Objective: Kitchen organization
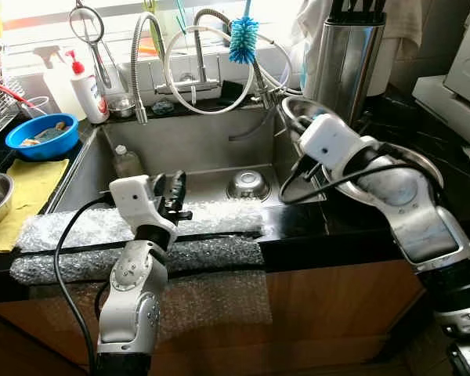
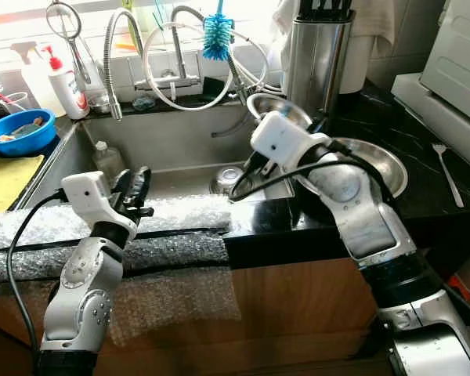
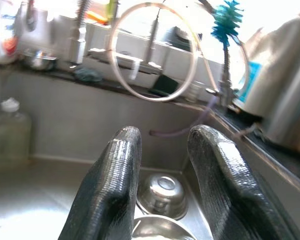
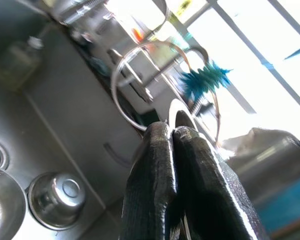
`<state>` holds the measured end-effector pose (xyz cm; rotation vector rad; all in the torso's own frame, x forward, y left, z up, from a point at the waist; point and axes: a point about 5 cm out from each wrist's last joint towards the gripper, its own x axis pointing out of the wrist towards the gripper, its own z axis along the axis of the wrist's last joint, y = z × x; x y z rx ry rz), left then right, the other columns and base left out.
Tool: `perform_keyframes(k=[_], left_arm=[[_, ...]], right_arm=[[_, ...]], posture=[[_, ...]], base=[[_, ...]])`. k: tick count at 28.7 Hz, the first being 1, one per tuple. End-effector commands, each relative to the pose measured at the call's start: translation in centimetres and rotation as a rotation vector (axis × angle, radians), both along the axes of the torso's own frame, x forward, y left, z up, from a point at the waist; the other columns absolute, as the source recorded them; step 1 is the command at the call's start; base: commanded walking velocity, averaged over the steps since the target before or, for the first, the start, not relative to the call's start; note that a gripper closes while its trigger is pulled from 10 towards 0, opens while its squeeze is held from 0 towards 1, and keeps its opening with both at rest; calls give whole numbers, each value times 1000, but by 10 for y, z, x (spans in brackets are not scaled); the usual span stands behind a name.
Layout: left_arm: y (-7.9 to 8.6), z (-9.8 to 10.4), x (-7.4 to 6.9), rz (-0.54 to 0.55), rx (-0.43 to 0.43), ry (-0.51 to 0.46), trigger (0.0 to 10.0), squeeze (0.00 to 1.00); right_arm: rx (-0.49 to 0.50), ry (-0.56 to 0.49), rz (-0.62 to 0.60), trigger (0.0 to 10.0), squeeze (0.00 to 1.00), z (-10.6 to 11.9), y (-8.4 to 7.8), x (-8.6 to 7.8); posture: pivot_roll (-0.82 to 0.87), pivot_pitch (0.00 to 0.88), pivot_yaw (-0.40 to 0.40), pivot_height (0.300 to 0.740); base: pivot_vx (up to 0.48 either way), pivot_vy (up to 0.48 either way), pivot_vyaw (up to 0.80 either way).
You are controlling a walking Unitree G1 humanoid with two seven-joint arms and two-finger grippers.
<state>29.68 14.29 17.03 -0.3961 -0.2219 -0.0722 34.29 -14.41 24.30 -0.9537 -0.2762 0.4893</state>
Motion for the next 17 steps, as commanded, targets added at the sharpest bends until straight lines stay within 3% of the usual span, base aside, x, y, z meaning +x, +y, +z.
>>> perform_keyframes(k=[1,2,5,17], left_arm=[[4,2,5,12,-59,15,10000,0],[5,5,6,13,-109,13,10000,0],[7,7,8,13,-153,11,10000,0],[9,9,10,9,-178,17,10000,0]], right_arm=[[-52,-46,73,10000,0,0,11,-6],[-85,-64,109,10000,0,-4,16,-10],[-117,-82,167,10000,0,-10,22,-16],[-132,-108,201,10000,0,-14,23,-17]], posture=[[-96,0,96,740],[-98,0,99,740],[-99,0,104,740],[-99,0,104,740]], base=[[0,0,0],[0,0,0],[0,0,0],[0,0,0]])
